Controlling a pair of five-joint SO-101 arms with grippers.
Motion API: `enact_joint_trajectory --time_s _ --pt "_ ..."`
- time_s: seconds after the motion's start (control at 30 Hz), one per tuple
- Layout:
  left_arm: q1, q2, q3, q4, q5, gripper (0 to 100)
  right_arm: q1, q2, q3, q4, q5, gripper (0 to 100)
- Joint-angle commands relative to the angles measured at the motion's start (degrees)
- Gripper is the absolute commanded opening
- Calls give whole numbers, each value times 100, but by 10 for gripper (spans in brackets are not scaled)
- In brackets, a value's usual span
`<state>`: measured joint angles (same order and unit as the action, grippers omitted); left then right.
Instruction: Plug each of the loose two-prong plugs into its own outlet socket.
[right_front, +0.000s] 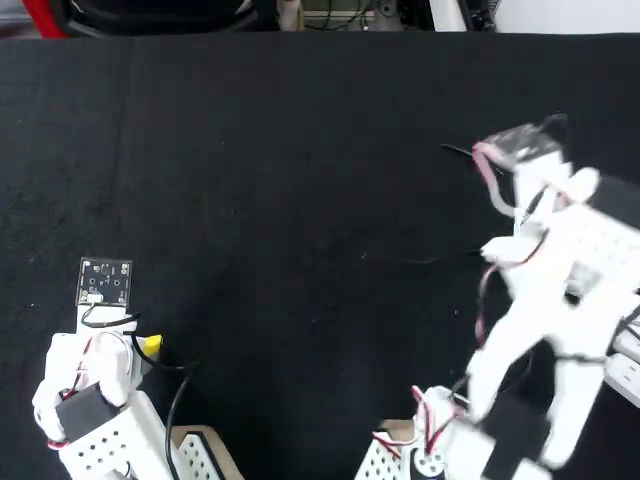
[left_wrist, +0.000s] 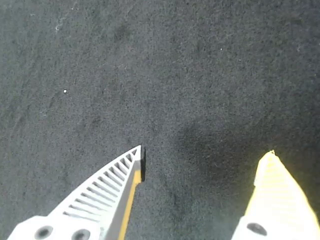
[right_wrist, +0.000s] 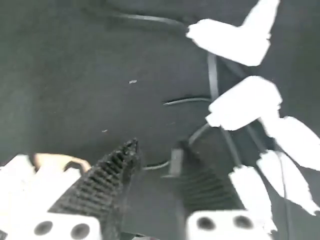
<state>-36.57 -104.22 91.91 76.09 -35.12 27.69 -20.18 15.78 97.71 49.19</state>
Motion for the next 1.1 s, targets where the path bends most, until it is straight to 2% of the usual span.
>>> enact_joint_trajectory --time_s 0.0,0.23,0.37,0.5,0.63,0.77,0.97,1.07 --pt "-57 -18 -13 35 -44 353 -571 -1525 1516 -536 -88 34" --pt "-4 -26 -13 26 -35 353 -1846 -5244 4760 -2585 -114 34" --pt "409 -26 -13 62 176 344 -2092 -7310 6264 -3684 -870 34" --pt "514 -26 -13 53 246 190 -2453 -8884 7732 -4237 -1811 39" --pt "523 -26 -13 44 246 34 -2549 -8391 8066 -4545 -2180 39" --pt "523 -26 66 26 246 32 -2514 -8163 8110 -4316 -2532 36" --pt "541 -26 198 18 237 30 -2505 -8171 8110 -2602 -2505 38" --pt "541 -26 321 -123 237 30 -2497 -8171 8110 -2620 -2505 36"
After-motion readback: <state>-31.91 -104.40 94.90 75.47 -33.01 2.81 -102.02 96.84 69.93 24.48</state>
